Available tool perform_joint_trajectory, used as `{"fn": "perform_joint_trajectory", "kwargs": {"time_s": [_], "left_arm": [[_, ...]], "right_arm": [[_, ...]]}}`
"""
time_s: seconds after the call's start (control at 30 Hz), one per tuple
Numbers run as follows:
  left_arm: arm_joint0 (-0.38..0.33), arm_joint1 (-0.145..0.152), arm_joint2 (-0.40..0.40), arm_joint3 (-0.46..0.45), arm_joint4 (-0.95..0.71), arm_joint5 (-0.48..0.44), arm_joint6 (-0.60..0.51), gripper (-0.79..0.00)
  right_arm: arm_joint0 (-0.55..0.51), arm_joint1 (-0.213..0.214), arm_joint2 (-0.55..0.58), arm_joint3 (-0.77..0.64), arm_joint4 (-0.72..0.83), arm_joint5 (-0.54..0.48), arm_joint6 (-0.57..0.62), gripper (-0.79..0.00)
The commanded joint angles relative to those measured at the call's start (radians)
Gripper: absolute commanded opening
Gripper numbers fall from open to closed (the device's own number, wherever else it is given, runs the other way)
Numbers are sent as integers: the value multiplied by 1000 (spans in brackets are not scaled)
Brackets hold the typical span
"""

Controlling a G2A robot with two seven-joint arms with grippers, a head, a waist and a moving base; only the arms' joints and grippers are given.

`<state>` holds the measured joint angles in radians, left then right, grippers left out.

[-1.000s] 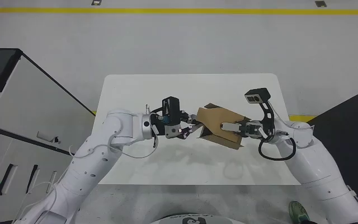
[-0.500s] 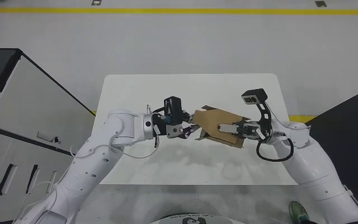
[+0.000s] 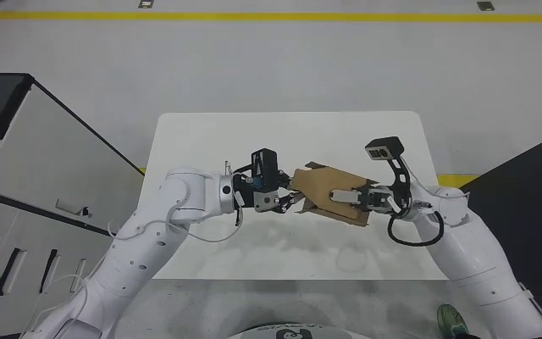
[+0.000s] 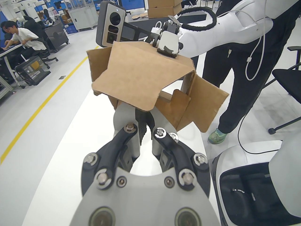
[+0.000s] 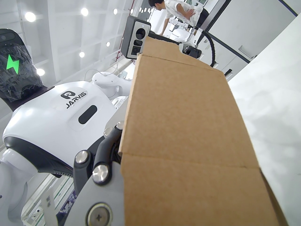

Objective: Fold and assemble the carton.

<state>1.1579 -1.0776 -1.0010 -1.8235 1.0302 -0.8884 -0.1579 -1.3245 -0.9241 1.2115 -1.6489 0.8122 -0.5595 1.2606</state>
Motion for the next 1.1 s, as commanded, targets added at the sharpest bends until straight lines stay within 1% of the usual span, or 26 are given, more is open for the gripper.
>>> {"fn": "perform_joint_trajectory", "kwargs": {"time_s": [0.0,0.53,0.87,1.07], "left_arm": [[0,0,0,0,-1,2,-1,-785],[5,-1,9,-13,-4,-4,-1,-785],[21,8,-40,-13,6,5,-2,-785],[25,9,-38,-16,0,-4,2,-785]], "right_arm": [[0,-1,-2,-1,0,2,2,-785],[-2,-12,-6,-4,-10,8,8,-785],[-15,-12,25,-4,-8,16,16,-785],[-18,-14,32,-8,-8,20,20,-785]]}}
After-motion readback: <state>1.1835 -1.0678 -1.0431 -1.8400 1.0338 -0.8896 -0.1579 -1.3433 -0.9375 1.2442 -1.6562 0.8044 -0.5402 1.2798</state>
